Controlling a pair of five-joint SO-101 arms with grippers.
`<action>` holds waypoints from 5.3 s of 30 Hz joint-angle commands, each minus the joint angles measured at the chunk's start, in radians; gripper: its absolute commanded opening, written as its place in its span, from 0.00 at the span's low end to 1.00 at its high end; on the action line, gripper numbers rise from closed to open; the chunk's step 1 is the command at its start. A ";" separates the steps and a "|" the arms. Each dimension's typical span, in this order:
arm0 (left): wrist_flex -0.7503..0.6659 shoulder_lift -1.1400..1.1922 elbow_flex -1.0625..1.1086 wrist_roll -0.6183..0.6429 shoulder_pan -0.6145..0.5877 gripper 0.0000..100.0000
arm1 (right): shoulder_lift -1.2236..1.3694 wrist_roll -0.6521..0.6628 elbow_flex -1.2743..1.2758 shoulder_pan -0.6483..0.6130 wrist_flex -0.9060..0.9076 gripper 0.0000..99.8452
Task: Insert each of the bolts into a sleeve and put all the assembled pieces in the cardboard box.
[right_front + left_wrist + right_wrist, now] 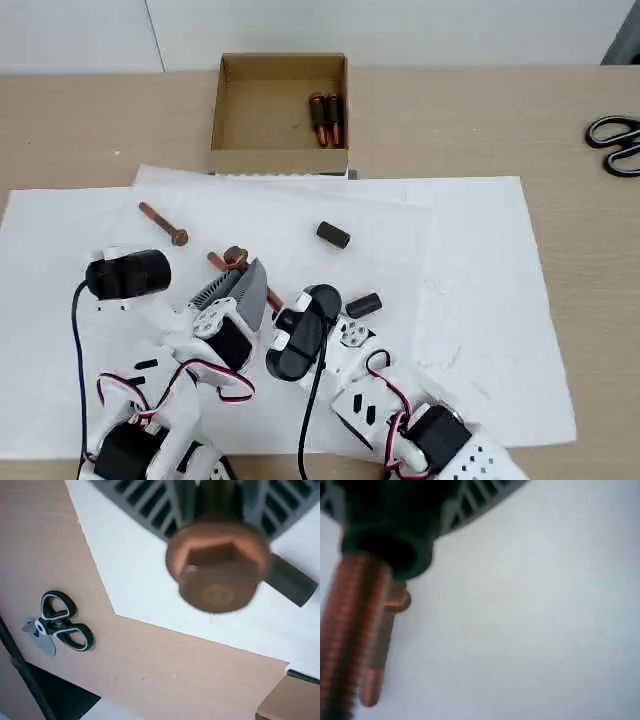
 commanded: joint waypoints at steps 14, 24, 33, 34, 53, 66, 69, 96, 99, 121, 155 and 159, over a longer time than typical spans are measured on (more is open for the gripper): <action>0.008 -0.014 0.047 -0.002 0.008 0.01 | -0.013 0.011 -0.080 -0.002 -0.004 0.00; 0.012 -0.014 0.047 -0.002 0.008 0.01 | -0.012 0.011 -0.078 -0.025 -0.004 0.00; 0.135 -0.014 0.041 -0.144 0.009 0.01 | -0.013 0.011 -0.080 0.041 -0.007 0.00; 0.143 -0.014 0.041 -0.150 0.009 0.01 | -0.013 0.011 -0.080 0.041 -0.007 0.00; 0.176 -0.014 0.102 -0.153 0.164 0.01 | -0.012 0.078 -0.117 0.041 -0.061 0.00; 0.143 -0.014 0.101 -0.203 0.161 0.22 | -0.005 0.077 -0.107 0.041 -0.053 0.00; 0.141 -0.014 0.091 -0.204 0.132 0.22 | -0.012 0.077 -0.083 0.041 -0.053 0.00; 0.017 -0.014 0.096 -0.620 -0.287 0.01 | -0.004 -0.123 -0.005 0.226 -0.051 0.00; -0.060 -0.014 0.200 -0.677 -0.381 0.01 | -0.004 -0.144 -0.017 0.278 -0.051 0.00; -0.143 -0.014 0.389 -0.689 -0.433 0.01 | 1.029 -0.253 -0.979 0.421 0.022 0.00; -0.143 -0.014 0.389 -0.687 -0.433 0.01 | 2.712 0.440 -2.851 0.437 0.110 0.07; -0.143 -0.014 0.389 -0.687 -0.433 0.01 | 2.766 0.440 -2.937 0.440 0.160 0.14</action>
